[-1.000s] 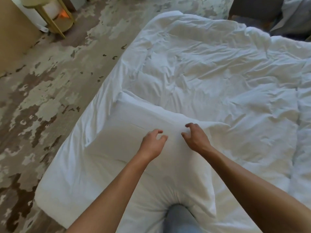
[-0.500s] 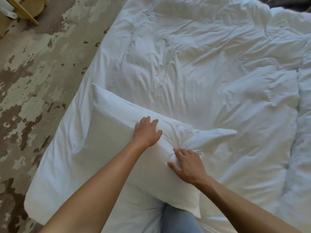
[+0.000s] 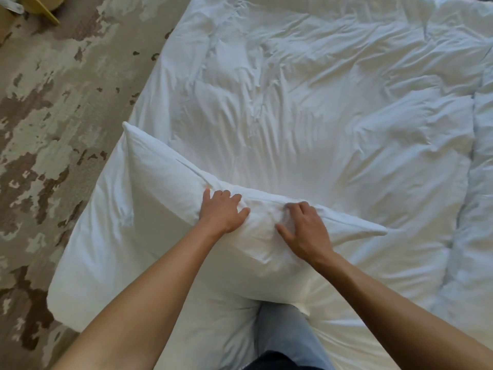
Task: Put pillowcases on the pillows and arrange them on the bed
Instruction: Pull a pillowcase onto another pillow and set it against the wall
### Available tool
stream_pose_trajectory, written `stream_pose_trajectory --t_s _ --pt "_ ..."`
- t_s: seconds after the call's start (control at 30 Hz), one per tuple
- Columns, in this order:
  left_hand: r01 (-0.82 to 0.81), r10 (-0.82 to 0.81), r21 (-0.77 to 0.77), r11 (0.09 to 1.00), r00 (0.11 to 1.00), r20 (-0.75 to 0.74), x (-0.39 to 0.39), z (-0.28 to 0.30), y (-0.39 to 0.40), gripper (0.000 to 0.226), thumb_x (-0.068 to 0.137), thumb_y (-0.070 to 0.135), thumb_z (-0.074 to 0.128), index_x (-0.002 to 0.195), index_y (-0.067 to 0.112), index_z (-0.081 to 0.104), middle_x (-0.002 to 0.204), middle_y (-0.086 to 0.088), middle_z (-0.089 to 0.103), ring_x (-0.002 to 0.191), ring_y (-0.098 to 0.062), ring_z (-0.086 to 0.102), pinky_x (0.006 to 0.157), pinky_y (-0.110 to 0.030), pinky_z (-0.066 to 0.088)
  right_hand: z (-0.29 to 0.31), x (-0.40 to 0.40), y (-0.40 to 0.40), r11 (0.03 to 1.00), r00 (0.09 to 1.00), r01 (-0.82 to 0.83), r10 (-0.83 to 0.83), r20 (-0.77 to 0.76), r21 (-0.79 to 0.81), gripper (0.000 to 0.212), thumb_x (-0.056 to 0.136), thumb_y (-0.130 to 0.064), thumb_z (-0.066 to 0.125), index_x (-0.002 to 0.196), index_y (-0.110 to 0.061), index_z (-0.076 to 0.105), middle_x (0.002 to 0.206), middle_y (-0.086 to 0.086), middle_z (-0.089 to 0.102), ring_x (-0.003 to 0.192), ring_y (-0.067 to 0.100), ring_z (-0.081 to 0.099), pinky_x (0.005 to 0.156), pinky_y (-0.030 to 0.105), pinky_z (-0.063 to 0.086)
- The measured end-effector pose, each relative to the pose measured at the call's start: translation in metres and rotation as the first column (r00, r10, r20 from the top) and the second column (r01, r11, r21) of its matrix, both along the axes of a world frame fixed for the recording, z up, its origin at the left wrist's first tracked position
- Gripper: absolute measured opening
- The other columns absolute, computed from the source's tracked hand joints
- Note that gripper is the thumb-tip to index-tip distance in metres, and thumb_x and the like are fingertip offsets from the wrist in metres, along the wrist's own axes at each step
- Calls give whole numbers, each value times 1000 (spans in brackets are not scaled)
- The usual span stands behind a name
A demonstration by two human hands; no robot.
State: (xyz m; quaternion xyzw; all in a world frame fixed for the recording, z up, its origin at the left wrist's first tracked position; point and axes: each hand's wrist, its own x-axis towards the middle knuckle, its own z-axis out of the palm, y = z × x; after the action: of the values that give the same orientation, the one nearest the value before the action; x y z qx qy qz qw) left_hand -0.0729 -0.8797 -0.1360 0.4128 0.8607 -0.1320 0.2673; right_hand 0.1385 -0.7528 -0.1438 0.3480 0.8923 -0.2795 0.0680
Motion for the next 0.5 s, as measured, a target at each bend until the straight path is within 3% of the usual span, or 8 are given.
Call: stream_pose_trajectory --t_s 0.07,0.13,0.3,0.4,0.5 --pt "-11 11 19 1000 1000 1 8 6 -18 70 93 67 26 150 31 42 154 -5 47 146 -26 35 123 -56 8 -4 -6 -1 1000 1000 -20 20 14 23 71 89 -68 56 141 -21 52 138 6 57 124 28 55 108 43 46" --pt "-23 23 57 998 1000 3 18 12 -38 70 93 67 27 152 32 40 157 -5 42 149 -24 30 124 -56 6 -6 -6 -8 999 998 -27 29 58 -35 76 90 -74 53 144 -20 51 137 9 58 123 30 57 108 45 46" --pt "-27 30 162 986 999 -21 50 27 -93 70 94 64 29 155 31 34 163 -4 34 154 -23 20 125 -54 0 4 16 -46 998 999 -39 39 11 49 76 88 -88 39 121 -23 59 109 1 59 96 24 60 86 41 52" --pt "-12 23 205 979 998 -56 74 30 -132 70 96 61 25 158 30 27 166 -3 26 156 -23 11 125 -55 -3 19 38 -80 998 1000 -15 16 -20 59 59 88 -86 42 106 -30 50 96 -7 62 83 23 65 71 38 53" --pt "-17 41 248 969 995 -89 95 36 -171 68 97 57 28 159 30 24 168 -3 22 157 -22 7 125 -56 -2 35 56 -119 997 998 -14 18 -52 80 47 89 -81 43 97 -35 43 72 -11 56 71 26 68 61 35 44"
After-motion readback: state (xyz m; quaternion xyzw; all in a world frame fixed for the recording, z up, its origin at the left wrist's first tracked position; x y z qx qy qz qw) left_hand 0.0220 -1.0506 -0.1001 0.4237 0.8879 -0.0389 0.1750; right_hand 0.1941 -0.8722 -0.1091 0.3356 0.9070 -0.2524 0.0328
